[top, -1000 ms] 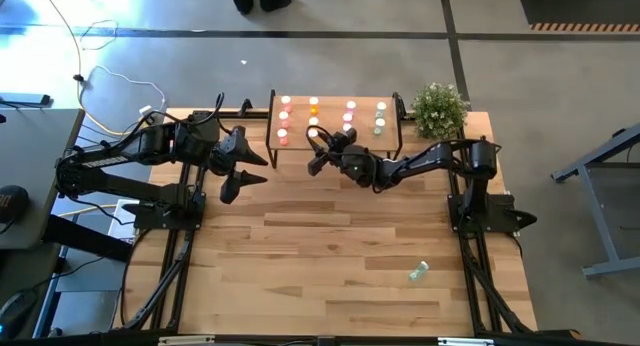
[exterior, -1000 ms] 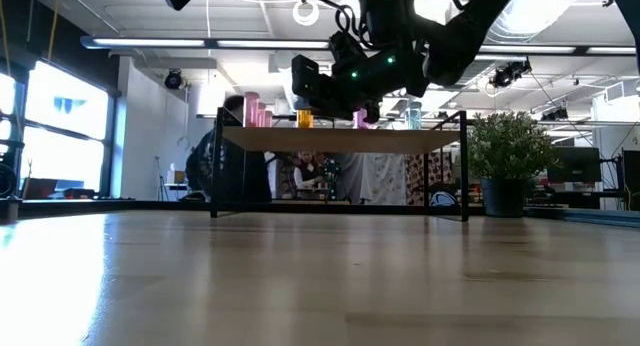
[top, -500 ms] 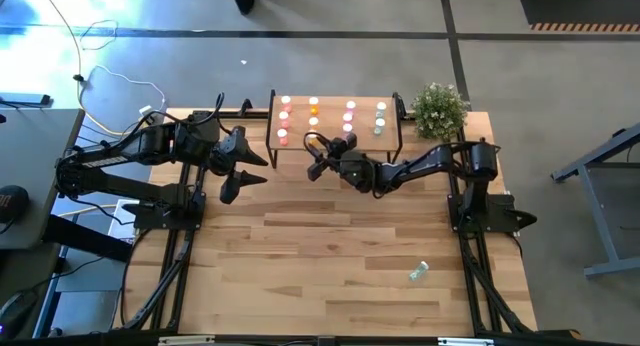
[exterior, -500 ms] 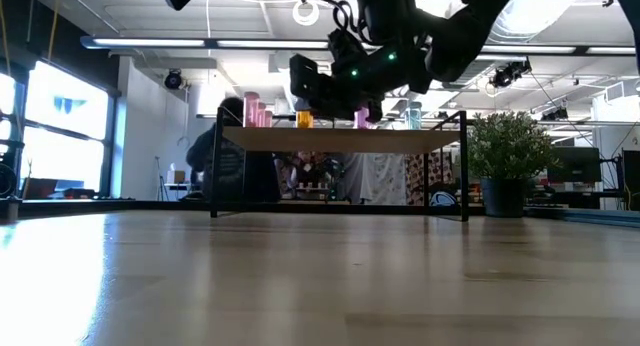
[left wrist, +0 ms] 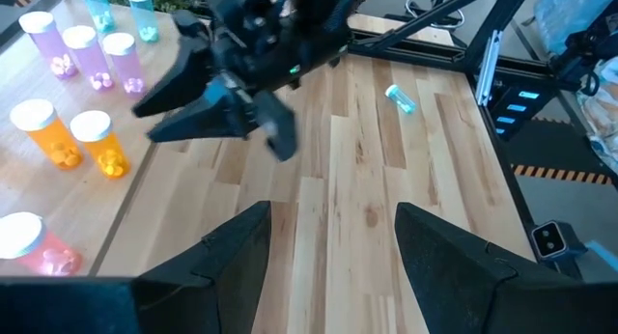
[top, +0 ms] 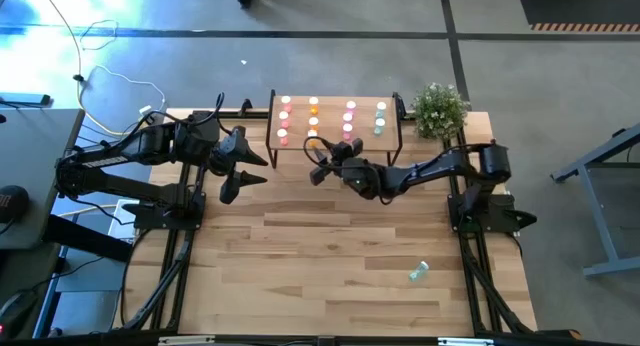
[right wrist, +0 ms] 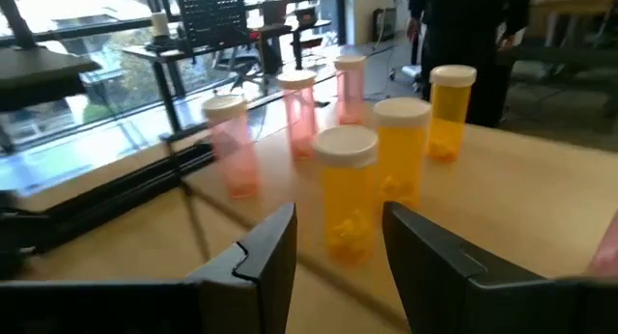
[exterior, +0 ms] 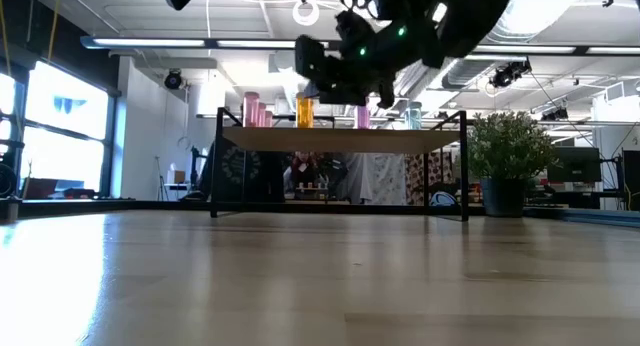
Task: Pick and place medicine bottles onto shelf by color
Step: Put the blue pill bottle on the shelf aligned with the other blue pill bottles
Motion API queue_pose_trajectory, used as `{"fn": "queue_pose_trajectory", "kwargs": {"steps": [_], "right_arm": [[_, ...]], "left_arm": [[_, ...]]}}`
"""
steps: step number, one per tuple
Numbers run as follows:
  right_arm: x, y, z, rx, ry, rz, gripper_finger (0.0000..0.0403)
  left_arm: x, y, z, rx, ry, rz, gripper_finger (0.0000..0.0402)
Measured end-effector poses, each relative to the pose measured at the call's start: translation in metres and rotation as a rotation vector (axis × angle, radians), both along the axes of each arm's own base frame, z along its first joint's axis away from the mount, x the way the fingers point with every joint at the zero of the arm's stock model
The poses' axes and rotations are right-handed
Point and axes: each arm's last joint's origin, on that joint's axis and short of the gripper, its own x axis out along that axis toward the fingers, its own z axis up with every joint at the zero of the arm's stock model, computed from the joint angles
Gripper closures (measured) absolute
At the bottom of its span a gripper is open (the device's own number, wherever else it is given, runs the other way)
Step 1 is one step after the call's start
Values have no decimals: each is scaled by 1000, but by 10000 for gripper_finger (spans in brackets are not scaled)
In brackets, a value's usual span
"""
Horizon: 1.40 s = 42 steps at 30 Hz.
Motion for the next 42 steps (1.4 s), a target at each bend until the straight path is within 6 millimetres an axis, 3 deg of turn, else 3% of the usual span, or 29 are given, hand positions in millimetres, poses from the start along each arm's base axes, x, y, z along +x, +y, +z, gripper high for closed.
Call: {"fn": "queue_pose_trajectory", "kwargs": {"steps": [6,13,19,26,30,35,42], "right_arm": [[-16,34,26,128,-52,70,257],[-53,68,58,360,-104,122,257],[-94,87,81,703,-128,228,257],[-136,96,106,1125,-156,292,257],[-154,101,109,1369,-124,256,257],[-170,112,97,1588,55,125,256],[-189,135,78,1704,290,-124,256]], "left_arm": [[0,0,0,5,1,-3,190],[0,0,0,5,3,-2,190],[-1,0,-1,2,14,-2,190],[-1,0,-2,22,28,-15,190],[-1,0,-2,22,27,-15,190],[-1,0,-2,21,25,-13,190],[-1,0,-2,0,23,0,190]]}}
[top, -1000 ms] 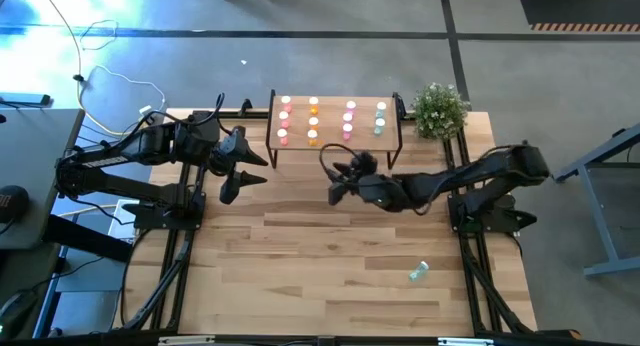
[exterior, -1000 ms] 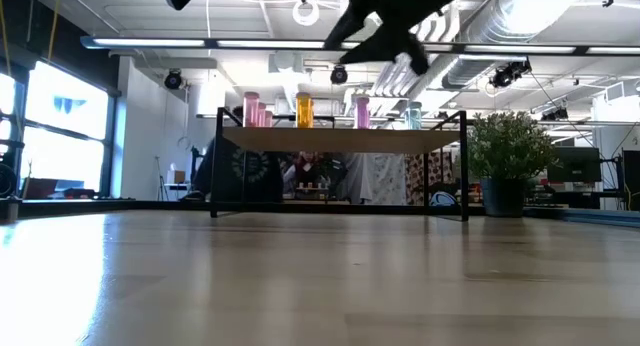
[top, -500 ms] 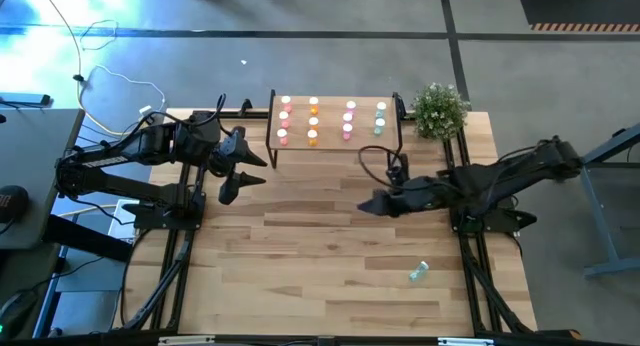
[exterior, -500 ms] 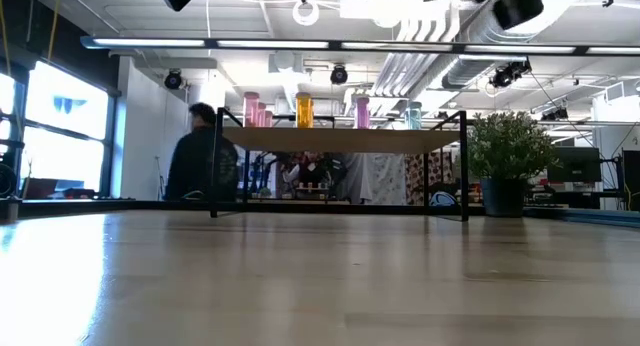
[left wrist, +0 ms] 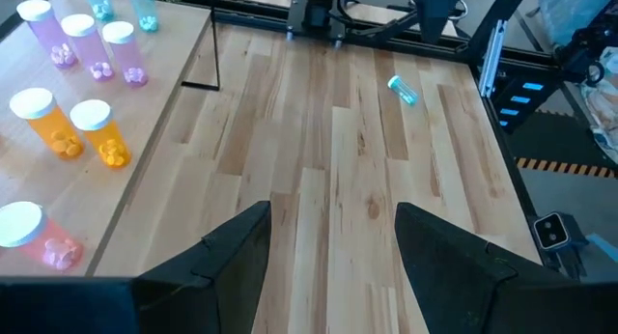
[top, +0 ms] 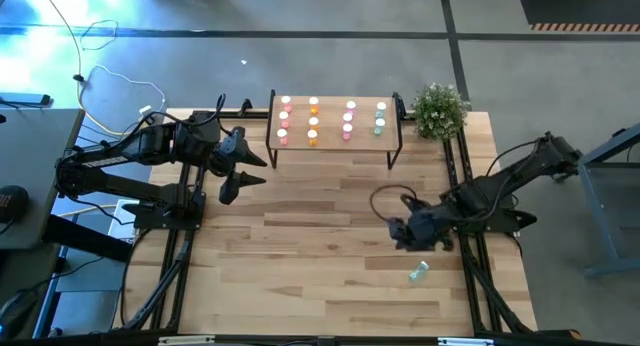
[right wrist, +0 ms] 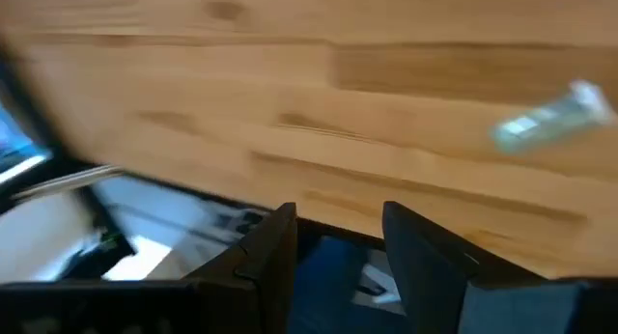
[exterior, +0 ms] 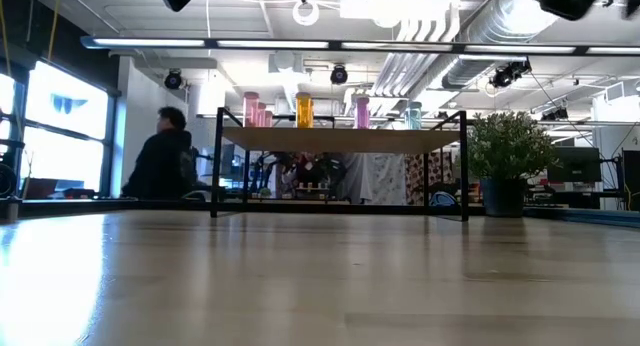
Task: Pick and place medicine bottles onto shelf by color
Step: Put the blue pill bottle on the shelf aligned with the other blue pill bottles
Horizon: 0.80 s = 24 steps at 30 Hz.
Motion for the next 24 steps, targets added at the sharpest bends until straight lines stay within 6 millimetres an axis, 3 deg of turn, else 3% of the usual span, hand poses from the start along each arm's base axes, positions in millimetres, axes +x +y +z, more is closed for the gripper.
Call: {"fn": "queue_pose_trajectory", "kwargs": {"steps": [5,14,18,24], "right_arm": [[-4,19,-13,32,139,-55,256],[7,45,-46,-23,298,-94,256],[10,56,-59,-30,347,24,256],[13,68,-70,-70,302,335,256]], "left_arm": [[0,0,0,-8,-1,5,190],[0,0,0,-9,-1,6,190],[0,0,0,-9,-1,6,190],[0,0,0,-9,-1,6,190]]}}
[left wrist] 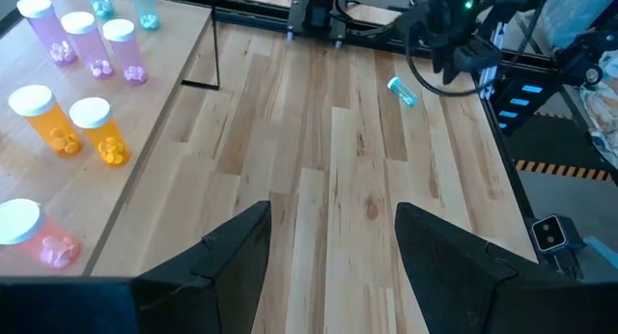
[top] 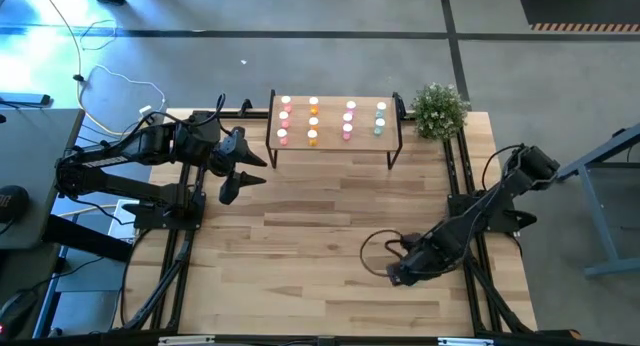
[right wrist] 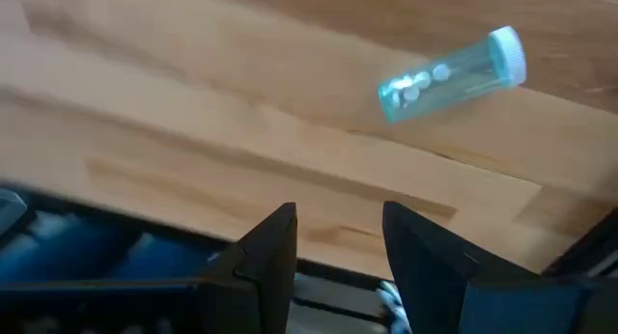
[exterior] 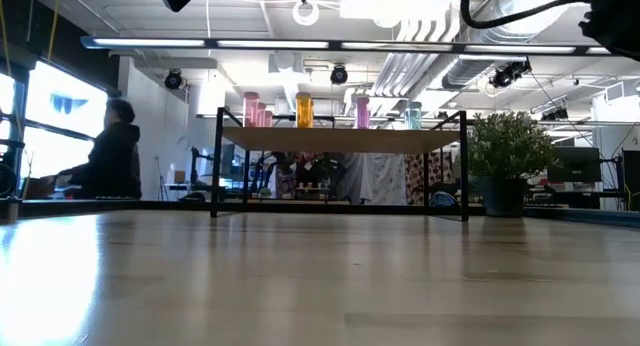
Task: Pick and place medicine bottles onto shelf by color
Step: Put the blue pill bottle on the shelf aligned with the other blue pill bottles
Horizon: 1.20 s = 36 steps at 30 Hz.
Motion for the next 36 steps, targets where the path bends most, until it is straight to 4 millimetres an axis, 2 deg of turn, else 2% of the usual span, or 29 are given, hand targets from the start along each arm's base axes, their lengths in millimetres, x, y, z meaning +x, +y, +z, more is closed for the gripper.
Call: {"fn": "queue_pose_trajectory", "kwargs": {"steps": [3,8,11,17,23,32,36], "right_arm": [[0,2,-2,10,-16,104,256],[-4,5,-3,-29,-120,453,256],[-7,3,-4,-48,-136,592,256],[-14,9,-5,-50,-127,640,256],[-34,15,-14,-42,-65,805,256],[-42,27,-32,18,-107,692,256],[-48,25,-37,-10,-87,772,256]], "left_arm": [[0,0,0,-20,-2,13,190],[0,0,0,-68,-6,44,190],[0,0,0,-120,-11,78,190],[0,0,0,-266,-26,179,190],[1,1,0,-272,-25,193,190],[0,2,0,-309,-34,277,190],[0,2,0,-309,-35,279,190]]}}
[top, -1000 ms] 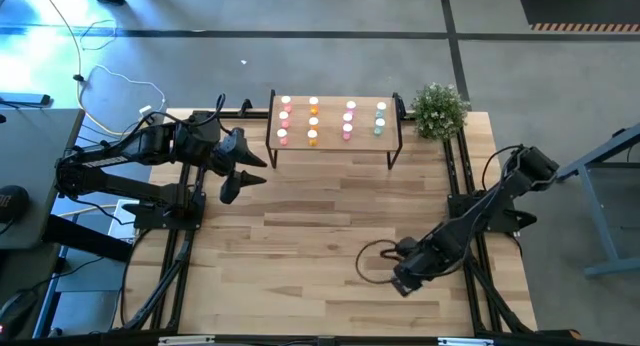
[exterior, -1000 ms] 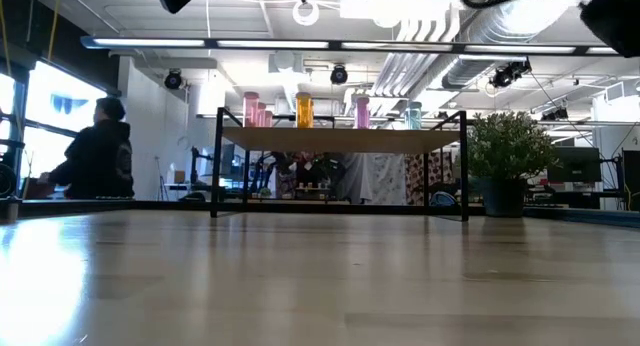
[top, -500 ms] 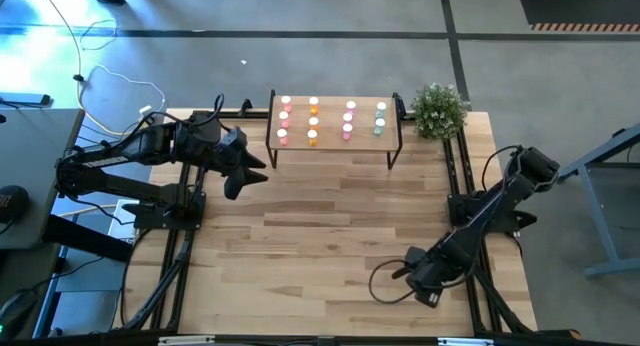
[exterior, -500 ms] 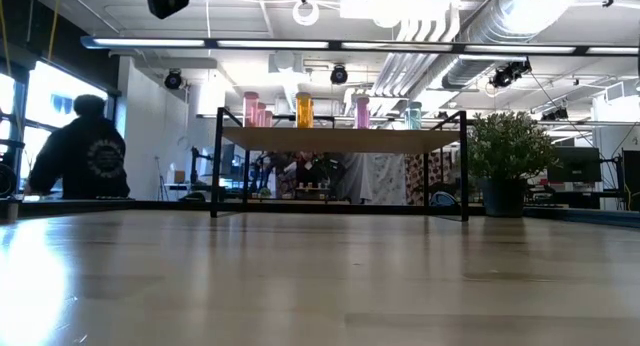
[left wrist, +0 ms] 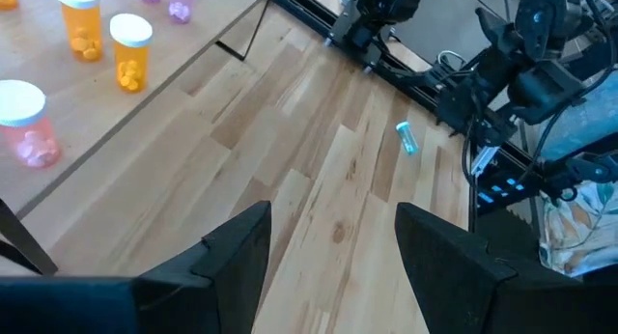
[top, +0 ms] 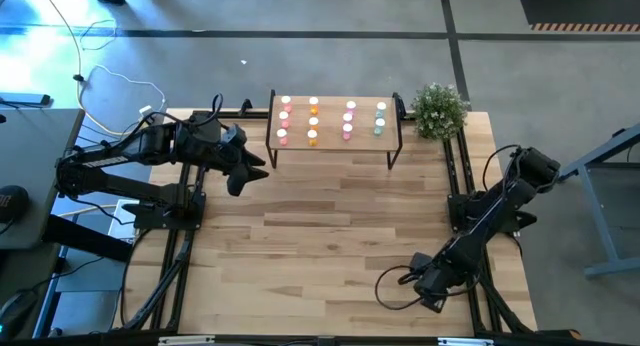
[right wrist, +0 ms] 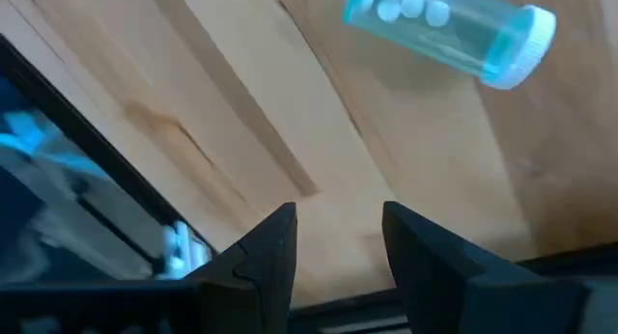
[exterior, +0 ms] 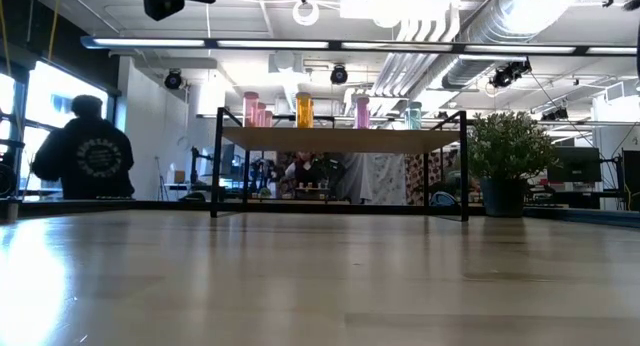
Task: Pick and place medicine bottles onto shelf by color
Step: Put the blue pill bottle on the shelf aligned with the other blue pill bottles
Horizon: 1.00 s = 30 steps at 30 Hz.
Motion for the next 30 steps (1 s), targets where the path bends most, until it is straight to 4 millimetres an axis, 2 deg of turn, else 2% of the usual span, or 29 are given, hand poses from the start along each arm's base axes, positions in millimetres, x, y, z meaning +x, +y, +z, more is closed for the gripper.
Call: {"fn": "queue_pose_trajectory", "kwargs": {"steps": [3,8,14,20,30], "right_arm": [[-5,-5,-1,-54,16,80,256],[-7,-12,2,-108,-55,252,256],[-6,-17,6,-214,-233,576,256],[-5,-18,6,-248,-308,846,256],[1,-14,2,-237,-364,973,256]], "left_arm": [[0,0,0,-15,-2,10,190],[0,0,0,-32,-9,22,190],[0,0,0,-63,-15,43,190],[2,1,-1,-80,-10,65,190],[14,4,-8,-88,32,67,190]]}}
